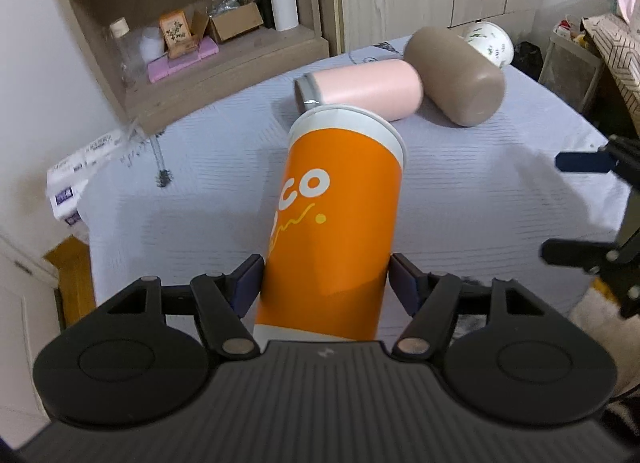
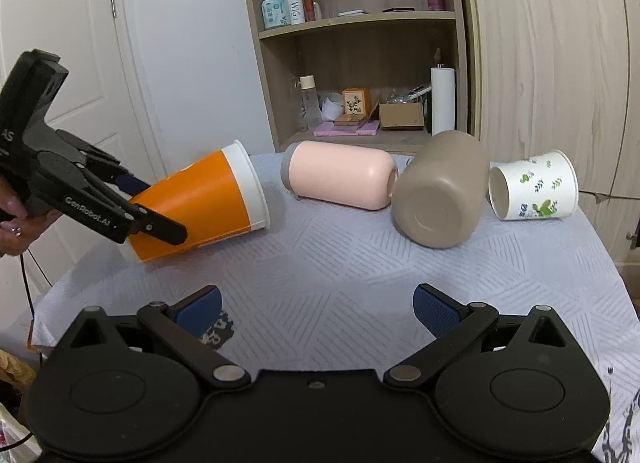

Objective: Flip cup upright
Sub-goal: 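Lift the orange cup with the left gripper while the right tool approaches it, then rotate the orange cup rim-up with the left gripper beside the right tool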

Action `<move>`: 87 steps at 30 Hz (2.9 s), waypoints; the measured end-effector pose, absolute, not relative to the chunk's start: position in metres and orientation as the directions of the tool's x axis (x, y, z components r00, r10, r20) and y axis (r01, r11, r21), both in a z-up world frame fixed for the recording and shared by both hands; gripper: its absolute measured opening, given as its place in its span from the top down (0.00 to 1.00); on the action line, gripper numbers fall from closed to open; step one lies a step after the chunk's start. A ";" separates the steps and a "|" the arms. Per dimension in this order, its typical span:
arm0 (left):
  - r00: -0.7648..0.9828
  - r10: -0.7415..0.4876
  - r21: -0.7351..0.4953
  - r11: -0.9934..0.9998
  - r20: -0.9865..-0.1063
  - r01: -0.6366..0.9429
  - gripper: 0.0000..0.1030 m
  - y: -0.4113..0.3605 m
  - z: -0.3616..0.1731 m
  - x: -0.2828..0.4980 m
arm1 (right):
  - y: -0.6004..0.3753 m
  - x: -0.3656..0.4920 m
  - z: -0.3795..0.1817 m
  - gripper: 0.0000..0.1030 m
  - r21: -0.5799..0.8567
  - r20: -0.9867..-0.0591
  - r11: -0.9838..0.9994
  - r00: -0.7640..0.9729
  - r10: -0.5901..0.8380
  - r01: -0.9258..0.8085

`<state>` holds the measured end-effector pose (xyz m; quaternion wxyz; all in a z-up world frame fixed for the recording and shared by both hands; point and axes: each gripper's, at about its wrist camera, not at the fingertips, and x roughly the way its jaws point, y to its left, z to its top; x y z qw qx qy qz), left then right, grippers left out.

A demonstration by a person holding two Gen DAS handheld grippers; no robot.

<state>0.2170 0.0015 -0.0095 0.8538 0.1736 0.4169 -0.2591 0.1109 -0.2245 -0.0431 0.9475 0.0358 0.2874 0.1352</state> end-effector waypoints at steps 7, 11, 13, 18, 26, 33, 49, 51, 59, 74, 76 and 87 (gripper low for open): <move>0.484 -0.333 -0.010 0.831 -0.809 0.556 0.35 -0.024 -0.003 0.195 | -0.235 0.095 -0.047 0.00 0.191 -0.537 0.953 0.787 0.303 -0.237; 0.459 -0.347 -0.063 0.847 -0.818 0.529 0.35 -0.037 -0.001 0.189 | -0.240 0.087 -0.047 0.00 0.216 -0.530 0.945 0.784 0.323 -0.244; 0.443 -0.350 -0.084 0.853 -0.825 0.516 0.35 -0.043 0.000 0.186 | -0.241 0.083 -0.047 0.00 0.230 -0.526 0.941 0.781 0.336 -0.250; 0.403 -0.363 -0.144 0.866 -0.840 0.480 0.35 -0.054 -0.001 0.181 | -0.244 0.076 -0.047 0.00 0.239 -0.524 0.936 0.778 0.347 -0.257; 0.332 -0.429 -0.292 0.874 -0.840 0.389 0.35 -0.065 -0.015 0.179 | -0.250 0.072 -0.050 0.00 0.255 -0.528 0.934 0.774 0.351 -0.250; 0.274 -0.465 -0.362 0.862 -0.842 0.354 0.35 -0.067 -0.027 0.184 | -0.253 0.072 -0.054 0.00 0.278 -0.534 0.926 0.761 0.369 -0.255; 0.231 -0.671 -0.528 0.713 -0.704 0.462 0.26 -0.043 -0.017 0.208 | -0.265 0.097 -0.046 0.00 0.515 -0.533 0.819 0.655 0.536 -0.252; 0.208 -0.690 -0.551 0.693 -0.693 0.464 0.26 -0.044 -0.023 0.216 | -0.265 0.104 -0.049 0.00 0.562 -0.543 0.796 0.626 0.561 -0.226; 0.135 -0.748 -0.623 0.626 -0.650 0.469 0.26 -0.049 -0.042 0.228 | -0.265 0.123 -0.056 0.00 0.601 -0.599 0.786 0.571 0.561 -0.142; 0.070 -0.782 -0.654 0.563 -0.619 0.506 0.30 -0.058 -0.054 0.230 | -0.273 0.135 -0.067 0.16 0.655 -0.624 0.748 0.483 0.614 -0.104; 0.079 -0.783 -0.643 0.559 -0.616 0.524 0.33 -0.056 -0.051 0.224 | -0.270 0.133 -0.066 0.16 0.651 -0.623 0.748 0.475 0.622 -0.125; 0.163 -0.798 -0.601 0.555 -0.581 0.575 0.34 -0.027 -0.025 0.194 | -0.235 0.115 -0.042 0.17 0.525 -0.610 0.791 0.510 0.607 -0.313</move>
